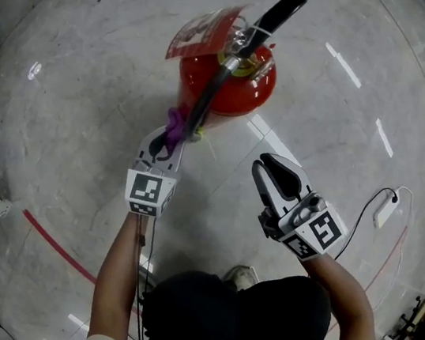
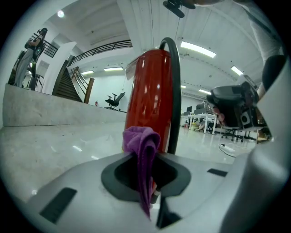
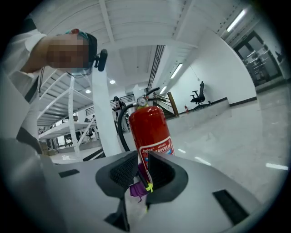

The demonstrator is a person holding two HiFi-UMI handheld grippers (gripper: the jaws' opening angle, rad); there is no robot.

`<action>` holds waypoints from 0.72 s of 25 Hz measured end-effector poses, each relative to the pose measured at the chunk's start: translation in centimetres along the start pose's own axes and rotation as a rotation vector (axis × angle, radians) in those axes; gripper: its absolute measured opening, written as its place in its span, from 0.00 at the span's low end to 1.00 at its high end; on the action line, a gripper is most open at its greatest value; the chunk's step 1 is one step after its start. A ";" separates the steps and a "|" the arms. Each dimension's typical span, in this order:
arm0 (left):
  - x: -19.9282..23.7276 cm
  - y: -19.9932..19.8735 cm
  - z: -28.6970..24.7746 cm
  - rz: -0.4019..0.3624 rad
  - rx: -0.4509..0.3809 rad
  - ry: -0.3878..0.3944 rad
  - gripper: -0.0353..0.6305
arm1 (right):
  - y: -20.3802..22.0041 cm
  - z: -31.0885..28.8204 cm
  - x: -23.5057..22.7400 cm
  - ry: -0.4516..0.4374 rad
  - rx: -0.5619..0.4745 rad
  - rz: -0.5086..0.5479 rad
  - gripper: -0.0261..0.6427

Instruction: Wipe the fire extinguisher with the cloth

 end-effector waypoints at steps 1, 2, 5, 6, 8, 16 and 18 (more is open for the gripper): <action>-0.1 0.0 0.0 -0.001 -0.001 -0.001 0.13 | 0.7 -0.7 0.1 0.012 0.015 0.001 0.14; -0.2 0.0 0.0 -0.002 -0.005 -0.003 0.13 | 1.4 -1.4 0.2 0.024 0.030 0.005 0.14; -0.3 0.2 0.0 0.002 -0.018 -0.011 0.13 | 3.3 -2.8 0.6 0.061 0.082 0.024 0.14; -0.4 0.3 0.0 0.006 -0.020 -0.013 0.13 | 3.9 -3.2 0.6 0.071 0.103 0.026 0.14; -0.5 0.4 -0.1 0.013 -0.028 -0.012 0.13 | 4.9 -3.7 0.4 0.087 0.143 0.021 0.14; -0.3 2.2 -0.5 0.038 -0.003 -0.006 0.13 | 7.0 -4.0 -1.0 0.136 0.204 -0.013 0.14; -0.2 3.1 -0.7 0.050 0.004 -0.010 0.13 | 7.1 -4.0 -1.0 0.133 0.207 -0.012 0.14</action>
Point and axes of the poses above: the fingertips, and each gripper's own axes: z backward along the fingers, x to its left, y out of its underside, the point moved 7 cm from there along z, backward along the fingers, and after that the axes turned 4 degrees about y, right-handed, at the moved point
